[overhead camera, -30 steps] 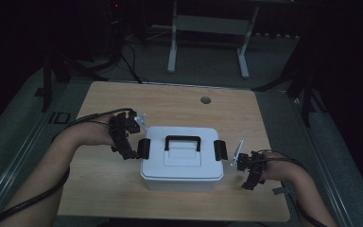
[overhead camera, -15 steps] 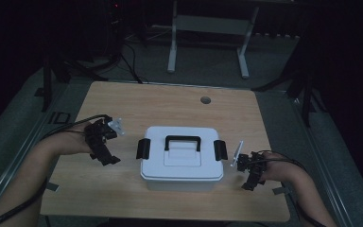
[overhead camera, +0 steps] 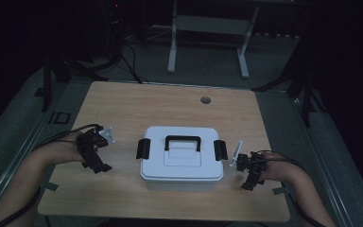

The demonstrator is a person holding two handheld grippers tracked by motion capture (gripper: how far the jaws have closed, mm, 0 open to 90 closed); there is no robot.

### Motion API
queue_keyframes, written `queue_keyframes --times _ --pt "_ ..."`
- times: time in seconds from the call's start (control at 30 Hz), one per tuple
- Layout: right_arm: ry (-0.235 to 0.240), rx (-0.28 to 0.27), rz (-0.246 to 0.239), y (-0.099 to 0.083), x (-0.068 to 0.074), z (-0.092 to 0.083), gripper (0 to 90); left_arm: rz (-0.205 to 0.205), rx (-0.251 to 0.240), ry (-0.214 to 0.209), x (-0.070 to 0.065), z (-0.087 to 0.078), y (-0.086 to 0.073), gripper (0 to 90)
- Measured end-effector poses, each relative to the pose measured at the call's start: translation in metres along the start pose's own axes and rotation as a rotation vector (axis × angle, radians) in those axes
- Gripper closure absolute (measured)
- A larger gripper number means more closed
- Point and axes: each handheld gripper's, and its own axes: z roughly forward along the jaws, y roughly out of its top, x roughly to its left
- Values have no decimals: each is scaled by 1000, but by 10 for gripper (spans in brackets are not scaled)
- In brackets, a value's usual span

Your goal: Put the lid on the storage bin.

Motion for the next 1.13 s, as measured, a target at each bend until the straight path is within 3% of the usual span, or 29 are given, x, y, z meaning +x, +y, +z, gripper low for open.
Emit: queue_keyframes --times 0.13,0.57,0.77,1.13 --pt "2 2 0 -2 0 3 157 -4 -20 1 0 2 -6 18" --pt "-1 -11 15 -7 -2 4 157 -21 18 -17 -2 19 -27 18" --pt "-5 -19 22 -9 -2 2 156 -75 14 -35 1 26 -42 18" --pt "-8 -21 26 -10 -3 1 157 -71 15 -22 -3 25 -53 18"
